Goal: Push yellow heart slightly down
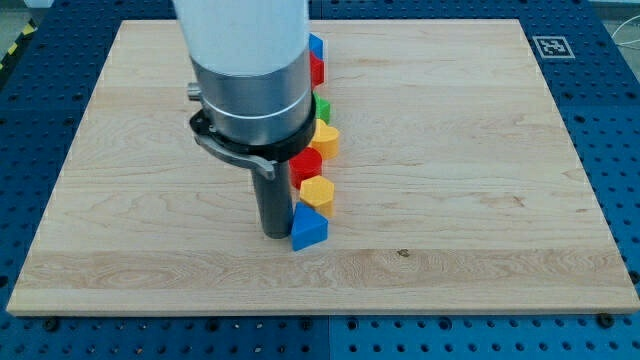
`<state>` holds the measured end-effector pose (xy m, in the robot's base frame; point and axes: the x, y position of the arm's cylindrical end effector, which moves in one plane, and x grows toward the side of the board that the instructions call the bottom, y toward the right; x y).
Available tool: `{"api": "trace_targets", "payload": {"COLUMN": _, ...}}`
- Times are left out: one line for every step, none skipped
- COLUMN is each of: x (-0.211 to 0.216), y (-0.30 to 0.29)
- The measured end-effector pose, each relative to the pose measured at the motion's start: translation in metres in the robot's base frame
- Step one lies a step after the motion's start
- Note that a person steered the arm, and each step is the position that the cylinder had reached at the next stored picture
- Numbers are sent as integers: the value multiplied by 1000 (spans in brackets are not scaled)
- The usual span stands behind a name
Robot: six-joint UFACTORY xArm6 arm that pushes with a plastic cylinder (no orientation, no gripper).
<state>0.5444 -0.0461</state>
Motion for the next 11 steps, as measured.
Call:
{"api": "trace_targets", "payload": {"x": 0, "y": 0}}
{"api": "trace_targets", "payload": {"x": 1, "y": -4}}
{"api": "trace_targets", "payload": {"x": 2, "y": -4}}
{"api": "trace_targets", "payload": {"x": 14, "y": -6}}
{"api": "trace_targets", "payload": {"x": 64, "y": -14}}
{"api": "trace_targets", "payload": {"x": 75, "y": -14}}
{"api": "trace_targets", "payload": {"x": 74, "y": -12}}
{"api": "trace_targets", "payload": {"x": 74, "y": 13}}
{"api": "trace_targets", "payload": {"x": 71, "y": 73}}
{"api": "trace_targets", "payload": {"x": 42, "y": 132}}
{"api": "trace_targets", "payload": {"x": -10, "y": 153}}
